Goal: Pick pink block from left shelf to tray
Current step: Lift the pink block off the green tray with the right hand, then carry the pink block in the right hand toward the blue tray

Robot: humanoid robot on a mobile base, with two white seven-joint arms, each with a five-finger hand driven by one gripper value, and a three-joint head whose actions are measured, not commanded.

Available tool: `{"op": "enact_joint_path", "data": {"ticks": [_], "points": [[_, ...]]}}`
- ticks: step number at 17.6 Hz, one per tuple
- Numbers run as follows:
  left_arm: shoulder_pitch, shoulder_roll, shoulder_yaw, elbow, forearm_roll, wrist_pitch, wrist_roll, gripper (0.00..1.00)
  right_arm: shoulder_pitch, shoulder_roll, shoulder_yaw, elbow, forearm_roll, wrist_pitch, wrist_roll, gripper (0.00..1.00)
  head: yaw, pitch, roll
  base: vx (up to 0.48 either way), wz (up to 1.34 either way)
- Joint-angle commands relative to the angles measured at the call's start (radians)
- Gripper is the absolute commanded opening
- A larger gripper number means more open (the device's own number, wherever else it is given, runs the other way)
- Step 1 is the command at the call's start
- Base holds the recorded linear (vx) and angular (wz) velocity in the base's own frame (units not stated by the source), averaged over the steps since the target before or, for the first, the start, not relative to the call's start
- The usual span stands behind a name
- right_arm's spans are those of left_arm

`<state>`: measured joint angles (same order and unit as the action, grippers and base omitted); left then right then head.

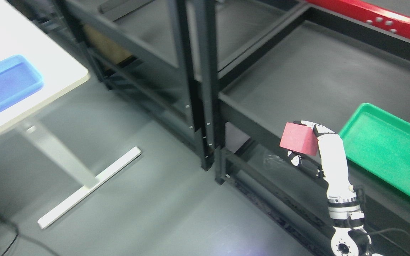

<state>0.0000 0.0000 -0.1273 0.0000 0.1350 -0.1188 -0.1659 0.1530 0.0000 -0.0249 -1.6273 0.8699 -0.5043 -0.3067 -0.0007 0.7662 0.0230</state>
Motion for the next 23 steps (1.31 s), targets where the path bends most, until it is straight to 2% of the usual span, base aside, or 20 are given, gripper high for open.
{"op": "enact_joint_path", "data": {"ticks": [1, 23], "points": [[0.02, 0.017, 0.0, -0.017, 0.0, 0.001, 0.0, 1.0, 0.0, -0.018, -0.017, -0.006, 0.0, 0.0, 0.0, 0.05, 0.0, 0.0, 0.0, -0.226, 0.69], [0.02, 0.017, 0.0, -0.017, 0.0, 0.001, 0.0, 1.0, -0.013, -0.018, -0.013, -0.006, -0.002, 0.0, 0.0, 0.05, 0.0, 0.0, 0.0, -0.173, 0.54]]}}
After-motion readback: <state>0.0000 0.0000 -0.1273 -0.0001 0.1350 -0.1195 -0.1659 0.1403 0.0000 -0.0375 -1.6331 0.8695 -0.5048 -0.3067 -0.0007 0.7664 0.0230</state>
